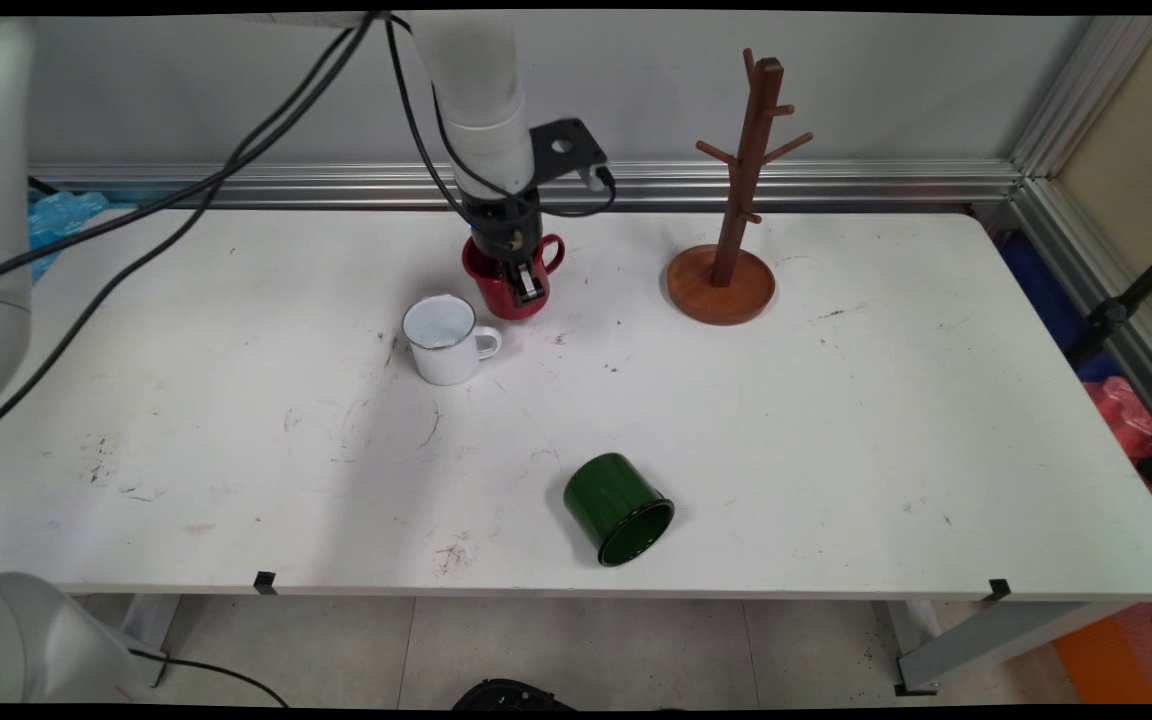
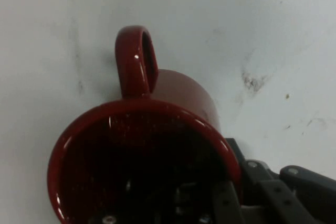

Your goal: Place the picked object on the table

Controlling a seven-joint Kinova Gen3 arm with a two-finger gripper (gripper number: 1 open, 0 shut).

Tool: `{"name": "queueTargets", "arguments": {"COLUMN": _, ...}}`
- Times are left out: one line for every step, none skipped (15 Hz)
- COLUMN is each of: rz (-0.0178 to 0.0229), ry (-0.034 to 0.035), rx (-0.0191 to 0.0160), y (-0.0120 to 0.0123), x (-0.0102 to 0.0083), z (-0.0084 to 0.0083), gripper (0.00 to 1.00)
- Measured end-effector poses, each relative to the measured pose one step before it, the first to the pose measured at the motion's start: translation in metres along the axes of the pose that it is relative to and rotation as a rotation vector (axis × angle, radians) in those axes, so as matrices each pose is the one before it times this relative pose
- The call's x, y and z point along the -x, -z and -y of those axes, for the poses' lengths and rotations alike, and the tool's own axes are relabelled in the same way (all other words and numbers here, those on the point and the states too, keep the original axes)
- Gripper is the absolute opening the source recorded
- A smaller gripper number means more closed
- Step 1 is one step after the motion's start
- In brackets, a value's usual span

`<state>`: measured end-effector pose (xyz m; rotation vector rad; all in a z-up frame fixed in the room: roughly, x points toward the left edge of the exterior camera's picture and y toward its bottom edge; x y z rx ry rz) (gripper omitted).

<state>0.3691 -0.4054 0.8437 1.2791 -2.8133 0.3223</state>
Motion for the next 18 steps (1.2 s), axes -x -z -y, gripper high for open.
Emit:
{"name": "queueTargets", "arguments": {"rz": 0.01088, "ry": -0.00302, "rx": -0.00090, "y": -0.00425, "x": -0.00179, "z": -0.00157, "gripper": 0.00}}
{"name": "queueTargets", "arguments": {"rz": 0.00904, "ry": -0.00194, "rx": -0.00045, "y": -0.00348, "x": -0.00134, "z": -0.00118, "gripper": 0.00}}
{"name": "queueTargets", "arguments": {"rz": 0.00801, "ry": -0.00136, "rx": -0.00005, "y": -0.00323, "x": -0.00127, "z": -0.00103, "gripper": 0.00}}
{"name": "queueTargets", "arguments": {"rz": 0.00476, "ry": -0.00086, "rx": 0.00031, "y": -0.00217, "x": -0.00092, "z": -0.00076, "gripper": 0.00}}
{"name": "queueTargets", "arguments": {"rz": 0.00550, "ry": -0.00124, "rx": 0.00101, "y": -0.00274, "x": -0.00133, "z": -0.00107, "gripper": 0.00}}
{"name": "queueTargets", "arguments": {"rz": 0.00396, "ry": -0.00108, "rx": 0.00129, "y": -0.00225, "x": -0.00127, "z": -0.00094, "gripper": 0.00}}
{"name": "queueTargets", "arguments": {"rz": 0.00393, "ry": -0.00045, "rx": 0.00065, "y": -0.00224, "x": -0.00112, "z": -0.00065, "gripper": 0.00}}
{"name": "queueTargets", "arguments": {"rz": 0.00290, "ry": 0.00021, "rx": -0.00002, "y": -0.00175, "x": -0.00074, "z": -0.00033, "gripper": 0.00}}
{"name": "queueTargets", "arguments": {"rz": 0.00178, "ry": 0.00063, "rx": -0.00050, "y": -0.00137, "x": -0.00061, "z": -0.00007, "gripper": 0.00}}
{"name": "queueTargets", "arguments": {"rz": 0.00235, "ry": 0.00110, "rx": -0.00029, "y": -0.00161, "x": -0.00040, "z": -0.00007, "gripper": 1.00}}
{"name": "queueTargets", "arguments": {"rz": 0.00253, "ry": 0.00195, "rx": 0.00005, "y": -0.00206, "x": -0.00031, "z": -0.00009, "gripper": 1.00}}
{"name": "queueTargets", "arguments": {"rz": 0.00095, "ry": 0.00123, "rx": 0.00095, "y": -0.00151, "x": -0.00011, "z": -0.00008, "gripper": 1.00}}
{"name": "queueTargets", "arguments": {"rz": 0.00049, "ry": -0.00006, "rx": 0.00124, "y": -0.00153, "x": -0.00008, "z": -0.00028, "gripper": 1.00}}
{"name": "queueTargets", "arguments": {"rz": -0.00086, "ry": -0.00113, "rx": 0.00120, "y": -0.00133, "x": -0.00019, "z": -0.00037, "gripper": 1.00}}
{"name": "queueTargets", "arguments": {"rz": -0.00205, "ry": -0.00212, "rx": 0.00135, "y": -0.00088, "x": -0.00018, "z": -0.00012, "gripper": 1.00}}
{"name": "queueTargets", "arguments": {"rz": -0.00508, "ry": -0.00339, "rx": 0.00170, "y": -0.00034, "x": -0.00017, "z": 0.00003, "gripper": 1.00}}
{"name": "queueTargets", "arguments": {"rz": -0.00740, "ry": -0.00360, "rx": 0.00167, "y": 0.00029, "x": -0.00009, "z": 0.00032, "gripper": 1.00}}
{"name": "queueTargets", "arguments": {"rz": -0.00898, "ry": -0.00411, "rx": 0.00071, "y": 0.00114, "x": -0.00036, "z": 0.00067, "gripper": 1.00}}
